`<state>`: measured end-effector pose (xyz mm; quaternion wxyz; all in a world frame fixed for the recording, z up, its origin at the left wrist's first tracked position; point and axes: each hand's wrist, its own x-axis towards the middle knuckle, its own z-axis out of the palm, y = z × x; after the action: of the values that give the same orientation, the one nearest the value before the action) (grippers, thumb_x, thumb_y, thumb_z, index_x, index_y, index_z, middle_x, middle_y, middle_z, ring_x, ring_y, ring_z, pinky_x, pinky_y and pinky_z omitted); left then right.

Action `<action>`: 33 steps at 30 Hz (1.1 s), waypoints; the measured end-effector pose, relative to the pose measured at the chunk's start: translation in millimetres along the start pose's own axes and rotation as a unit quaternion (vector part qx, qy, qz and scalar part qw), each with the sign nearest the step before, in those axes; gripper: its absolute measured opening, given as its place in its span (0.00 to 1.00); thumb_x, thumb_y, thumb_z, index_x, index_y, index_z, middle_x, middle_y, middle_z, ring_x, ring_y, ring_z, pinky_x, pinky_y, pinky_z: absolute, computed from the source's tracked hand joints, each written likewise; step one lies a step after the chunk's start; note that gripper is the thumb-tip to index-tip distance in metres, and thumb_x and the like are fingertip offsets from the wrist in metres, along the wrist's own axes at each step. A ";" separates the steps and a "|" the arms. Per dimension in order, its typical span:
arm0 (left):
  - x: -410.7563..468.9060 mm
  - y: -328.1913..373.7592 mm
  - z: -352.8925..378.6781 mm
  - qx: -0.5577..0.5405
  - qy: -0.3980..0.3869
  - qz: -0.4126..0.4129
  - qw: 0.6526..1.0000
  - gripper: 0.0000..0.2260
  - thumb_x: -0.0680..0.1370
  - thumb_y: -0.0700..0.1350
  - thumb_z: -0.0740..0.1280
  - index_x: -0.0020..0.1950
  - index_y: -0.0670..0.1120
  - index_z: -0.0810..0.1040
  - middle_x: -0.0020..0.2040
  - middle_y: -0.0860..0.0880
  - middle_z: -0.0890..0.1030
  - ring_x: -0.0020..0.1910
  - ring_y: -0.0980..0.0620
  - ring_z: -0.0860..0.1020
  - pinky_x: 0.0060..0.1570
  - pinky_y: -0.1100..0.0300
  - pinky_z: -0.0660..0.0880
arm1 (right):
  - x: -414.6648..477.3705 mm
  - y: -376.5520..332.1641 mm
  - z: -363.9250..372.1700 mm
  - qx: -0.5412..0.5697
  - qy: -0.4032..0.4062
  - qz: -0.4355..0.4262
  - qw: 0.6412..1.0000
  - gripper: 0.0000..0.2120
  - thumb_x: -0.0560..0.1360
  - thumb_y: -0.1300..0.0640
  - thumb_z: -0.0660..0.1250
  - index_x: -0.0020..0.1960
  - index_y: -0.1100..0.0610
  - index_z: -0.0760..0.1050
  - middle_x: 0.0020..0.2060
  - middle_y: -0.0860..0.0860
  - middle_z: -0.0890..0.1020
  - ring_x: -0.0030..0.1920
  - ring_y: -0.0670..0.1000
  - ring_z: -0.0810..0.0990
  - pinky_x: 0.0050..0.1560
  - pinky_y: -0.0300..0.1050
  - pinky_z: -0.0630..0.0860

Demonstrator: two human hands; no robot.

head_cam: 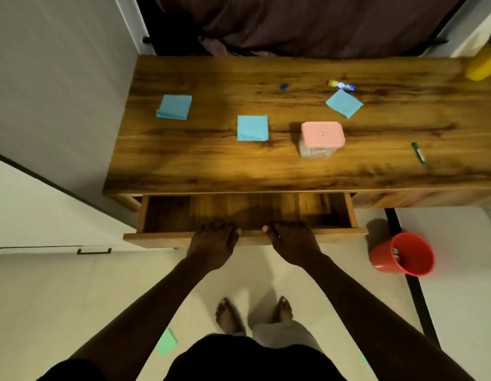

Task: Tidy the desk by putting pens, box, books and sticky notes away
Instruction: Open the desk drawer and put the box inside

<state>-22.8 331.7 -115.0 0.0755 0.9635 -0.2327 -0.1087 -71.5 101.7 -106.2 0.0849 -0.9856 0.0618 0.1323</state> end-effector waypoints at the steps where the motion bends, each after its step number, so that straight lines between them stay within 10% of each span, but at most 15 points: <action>1: -4.4 -1.2 2.1 -0.009 0.000 0.005 1.000 0.21 0.83 0.59 0.51 0.54 0.52 0.82 0.52 0.48 0.84 0.50 0.41 0.82 0.51 0.48 0.79 | -5.3 -0.1 1.6 -0.005 0.003 0.002 1.000 0.28 0.82 0.35 0.46 0.52 0.47 0.81 0.49 0.47 0.86 0.55 0.54 0.83 0.60 0.50 0.74; 22: -64.6 9.9 26.1 -0.187 -0.284 -0.030 0.940 0.15 0.82 0.56 0.64 0.60 0.48 0.81 0.58 0.48 0.81 0.55 0.49 0.78 0.55 0.53 0.76 | -67.5 1.8 27.3 0.140 -0.303 0.034 0.942 0.30 0.77 0.29 0.55 0.55 0.52 0.80 0.45 0.50 0.81 0.47 0.51 0.80 0.49 0.48 0.75; 29: -68.2 13.1 27.8 -0.247 -0.263 -0.027 0.932 0.12 0.82 0.51 0.66 0.61 0.47 0.81 0.61 0.49 0.81 0.57 0.52 0.79 0.55 0.61 0.74 | -74.0 2.1 30.4 0.196 -0.328 0.032 0.924 0.26 0.79 0.34 0.57 0.59 0.52 0.81 0.57 0.51 0.84 0.55 0.51 0.81 0.61 0.53 0.77; 33: -57.2 24.3 17.9 -0.302 -0.195 -0.050 0.932 0.13 0.81 0.54 0.66 0.62 0.49 0.80 0.58 0.54 0.82 0.52 0.59 0.79 0.45 0.68 0.72 | -73.5 0.8 14.7 0.274 -0.238 0.050 0.930 0.23 0.81 0.36 0.59 0.52 0.53 0.82 0.46 0.52 0.85 0.45 0.50 0.83 0.50 0.49 0.77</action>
<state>-87.3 335.2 -117.6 0.3104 0.8657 -0.1503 -0.3628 -145.7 111.0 -100.4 0.3571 -0.8592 0.1229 0.3452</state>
